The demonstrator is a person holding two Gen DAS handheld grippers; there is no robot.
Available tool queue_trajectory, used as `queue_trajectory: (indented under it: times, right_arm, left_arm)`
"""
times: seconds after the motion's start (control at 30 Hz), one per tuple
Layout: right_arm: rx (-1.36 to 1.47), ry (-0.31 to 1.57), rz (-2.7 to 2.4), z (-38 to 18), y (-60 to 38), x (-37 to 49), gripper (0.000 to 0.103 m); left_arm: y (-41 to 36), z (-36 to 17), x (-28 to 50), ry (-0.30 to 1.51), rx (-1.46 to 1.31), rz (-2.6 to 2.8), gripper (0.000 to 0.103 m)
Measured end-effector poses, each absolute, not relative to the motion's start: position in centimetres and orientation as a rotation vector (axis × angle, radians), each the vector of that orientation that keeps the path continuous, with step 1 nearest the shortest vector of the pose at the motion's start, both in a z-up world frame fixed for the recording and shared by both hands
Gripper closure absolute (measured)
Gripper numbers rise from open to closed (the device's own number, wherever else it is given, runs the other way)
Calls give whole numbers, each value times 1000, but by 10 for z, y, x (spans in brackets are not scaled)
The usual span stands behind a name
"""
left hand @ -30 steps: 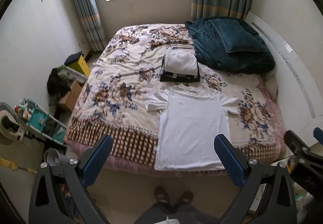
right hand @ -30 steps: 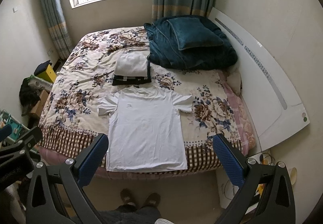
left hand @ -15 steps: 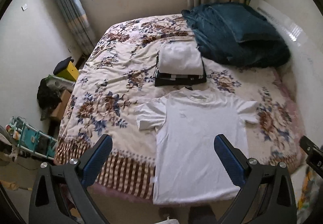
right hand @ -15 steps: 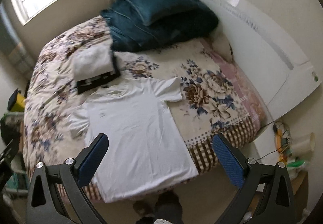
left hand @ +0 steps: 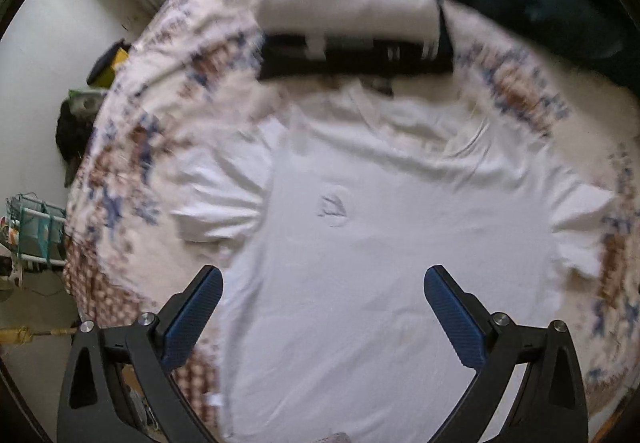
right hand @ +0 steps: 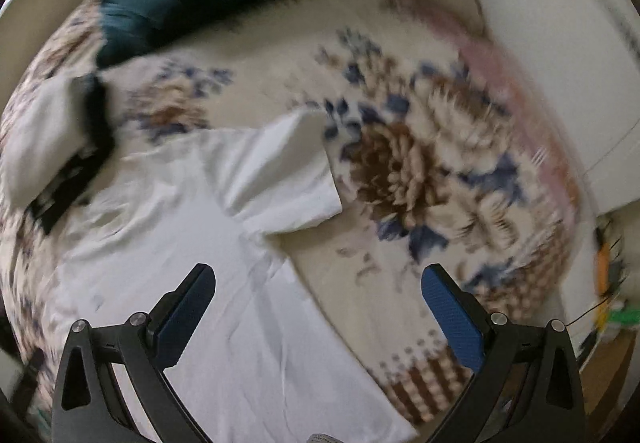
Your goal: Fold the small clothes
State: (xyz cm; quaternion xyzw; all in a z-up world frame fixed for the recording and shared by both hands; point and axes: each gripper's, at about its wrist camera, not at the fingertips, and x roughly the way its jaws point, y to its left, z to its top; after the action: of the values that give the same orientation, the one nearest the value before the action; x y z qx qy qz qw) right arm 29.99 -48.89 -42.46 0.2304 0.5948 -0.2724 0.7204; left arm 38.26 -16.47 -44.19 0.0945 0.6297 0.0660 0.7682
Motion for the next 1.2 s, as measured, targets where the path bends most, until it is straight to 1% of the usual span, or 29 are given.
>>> queue_trajectory:
  times: [0.1, 0.13, 0.27, 0.37, 0.43, 0.5, 0.57, 0.6, 0.67, 0.73, 0.8, 0.83, 0.9, 0.93, 1.0, 1.1, 1.2]
  right_arm:
    - [660, 1353, -659, -492, -522, 297, 0]
    - [707, 1352, -672, -505, -528, 291, 0]
    - [970, 1315, -739, -574, -554, 269, 0]
    - [1221, 1161, -764, -604, -563, 256, 0]
    - [1303, 1045, -788, -610, -561, 251, 1]
    - [1339, 967, -802, -612, -555, 253, 13]
    - [1311, 971, -796, -615, -546, 265, 38]
    - [1277, 992, -796, -615, -539, 273, 47]
    - [1194, 1023, -799, -612, -525, 290, 82]
    - [1119, 1019, -795, -598, -512, 310, 95]
    - [970, 1001, -786, -571, -497, 338, 97]
    - [844, 995, -767, -556, -481, 354, 97]
    - [527, 1004, -693, -533, -435, 389, 97]
    - [320, 1003, -627, -525, -397, 405, 98]
    - [-13, 1011, -473, -528, -321, 424, 98]
    - [-339, 1004, -280, -553, -234, 417, 99]
    - [-500, 999, -182, -579, -188, 396, 99]
  left_arm:
    - [-174, -501, 394, 1434, 220, 161, 0]
    - [-176, -517, 397, 1455, 222, 162, 0]
    - [-186, -565, 404, 1521, 248, 155, 0]
    - [-190, -576, 408, 1532, 250, 138, 0]
    - [-190, -576, 408, 1529, 243, 132, 0]
    - [-186, -572, 407, 1536, 230, 132, 0]
    - [-179, -568, 409, 1536, 226, 131, 0]
    - [-174, -562, 409, 1526, 227, 129, 0]
    - [-164, -551, 411, 1494, 236, 131, 0]
    - [-149, -541, 412, 1465, 243, 143, 0]
    - [-131, -536, 414, 1451, 232, 168, 0]
    - [-119, -535, 415, 1447, 218, 187, 0]
    - [-101, -536, 417, 1434, 205, 223, 0]
    - [-90, -534, 418, 1422, 200, 246, 0]
    - [-71, -533, 419, 1405, 191, 287, 0]
    - [-43, -537, 416, 1417, 175, 330, 0]
    - [-23, -539, 404, 1434, 165, 360, 0]
